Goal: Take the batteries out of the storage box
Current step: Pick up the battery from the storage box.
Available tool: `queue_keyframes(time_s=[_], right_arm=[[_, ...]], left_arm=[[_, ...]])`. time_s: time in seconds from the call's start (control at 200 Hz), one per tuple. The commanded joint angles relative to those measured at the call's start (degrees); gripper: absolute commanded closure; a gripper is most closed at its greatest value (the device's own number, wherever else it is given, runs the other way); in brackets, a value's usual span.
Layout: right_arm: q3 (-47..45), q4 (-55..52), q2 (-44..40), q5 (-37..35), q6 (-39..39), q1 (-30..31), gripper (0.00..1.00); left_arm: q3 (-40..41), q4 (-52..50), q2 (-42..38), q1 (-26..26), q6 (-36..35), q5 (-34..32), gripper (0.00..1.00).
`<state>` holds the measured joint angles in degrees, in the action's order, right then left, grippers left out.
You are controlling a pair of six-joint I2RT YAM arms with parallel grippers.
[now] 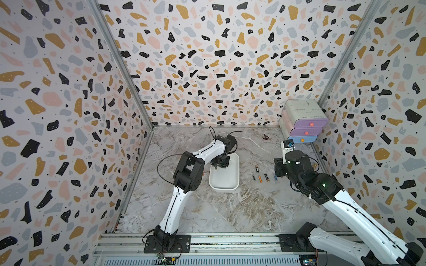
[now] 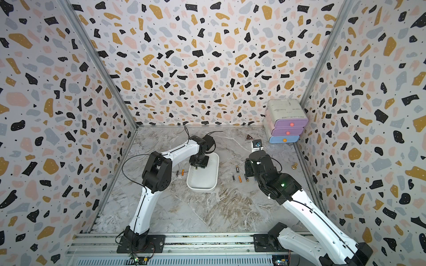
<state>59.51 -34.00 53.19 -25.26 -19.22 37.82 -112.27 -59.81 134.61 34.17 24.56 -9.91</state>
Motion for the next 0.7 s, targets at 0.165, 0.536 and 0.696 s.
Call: queue_keyframes(time_s=[0.165, 0.536, 0.696], right_arm=[[-0.7, 0.7, -3.5, -3.3, 3.5, 0.0, 0.58], [-0.7, 0.3, -4.0, -3.9, 3.7, 0.0, 0.58], [-0.4, 0.2, -5.5, -5.5, 4.9, 0.0, 0.58]], left_arm=[[2.9, 4.5, 0.1, 0.0, 0.1, 2.3, 0.59], [0.0, 3.9, 4.6, -0.6, 0.0, 6.1, 0.64], [2.9, 6.6, 4.0, -1.0, 0.9, 10.6, 0.73]])
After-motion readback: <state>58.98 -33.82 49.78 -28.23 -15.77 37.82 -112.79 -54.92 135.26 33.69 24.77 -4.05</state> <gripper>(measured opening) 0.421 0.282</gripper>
